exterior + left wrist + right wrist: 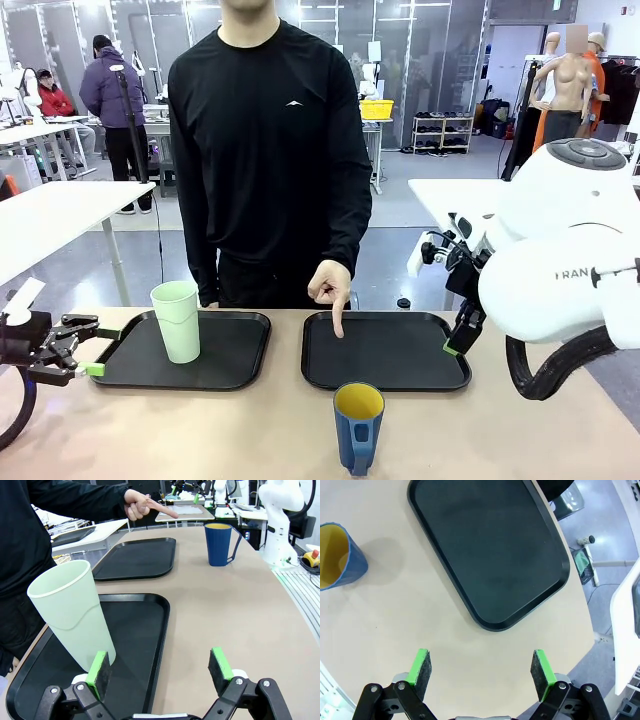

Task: Sort and store the cups by type.
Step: Pick up the Handle plastic cup and place it into the empty Flat Tray.

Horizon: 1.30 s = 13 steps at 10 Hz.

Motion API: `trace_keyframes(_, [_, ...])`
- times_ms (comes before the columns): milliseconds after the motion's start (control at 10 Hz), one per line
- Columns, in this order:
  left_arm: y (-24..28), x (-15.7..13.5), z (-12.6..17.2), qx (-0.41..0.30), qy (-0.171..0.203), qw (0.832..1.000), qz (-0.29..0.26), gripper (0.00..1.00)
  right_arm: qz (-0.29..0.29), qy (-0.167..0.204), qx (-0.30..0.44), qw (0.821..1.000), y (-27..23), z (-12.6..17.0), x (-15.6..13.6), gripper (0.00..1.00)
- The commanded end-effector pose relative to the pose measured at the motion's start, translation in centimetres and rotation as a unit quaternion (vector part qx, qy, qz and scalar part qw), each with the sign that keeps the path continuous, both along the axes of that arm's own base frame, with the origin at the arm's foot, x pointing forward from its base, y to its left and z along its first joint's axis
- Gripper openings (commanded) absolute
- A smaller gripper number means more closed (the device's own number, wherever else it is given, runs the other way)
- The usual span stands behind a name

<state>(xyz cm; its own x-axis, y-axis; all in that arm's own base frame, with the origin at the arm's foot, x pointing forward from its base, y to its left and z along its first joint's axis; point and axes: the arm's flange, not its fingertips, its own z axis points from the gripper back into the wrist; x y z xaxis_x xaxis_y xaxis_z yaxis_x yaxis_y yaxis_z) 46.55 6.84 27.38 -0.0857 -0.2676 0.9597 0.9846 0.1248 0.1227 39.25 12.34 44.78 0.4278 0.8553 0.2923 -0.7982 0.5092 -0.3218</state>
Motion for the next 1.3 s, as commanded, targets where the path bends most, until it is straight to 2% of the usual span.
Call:
trace_keyframes(0, [0.0, 0.4, 0.0, 0.004, 0.000, 1.000, -0.001, 1.00, 0.112, 0.035, -0.004, 0.993, 0.9, -1.6, 0.5, 1.00])
trace_keyframes(300, [0.0, 0.4, 0.0, 0.004, 0.000, 1.000, -0.001, 1.00, 0.244, 0.083, 0.035, 0.966, -0.6, -4.1, -1.0, 1.00])
trace_keyframes(400, [0.0, 0.4, 0.0, 0.004, 0.000, 1.000, -0.001, 1.00, 0.261, 0.096, 0.037, 0.960, -0.9, -5.1, -1.6, 1.00])
trace_keyframes(700, [0.0, 0.4, 0.0, 0.004, 0.000, 1.000, -0.001, 1.00, 0.298, 0.117, 0.040, 0.947, -0.8, -7.8, -2.7, 1.00])
trace_keyframes(1000, [0.0, 0.4, 0.0, 0.004, 0.000, 1.000, -0.001, 1.00, 0.294, 0.084, 0.136, 0.942, -0.9, -10.8, -2.9, 1.00])
trace_keyframes(1200, [0.0, 0.4, 0.0, 0.004, 0.000, 1.000, -0.001, 1.00, 0.291, 0.081, 0.167, 0.939, -1.2, -12.2, -3.1, 1.00])
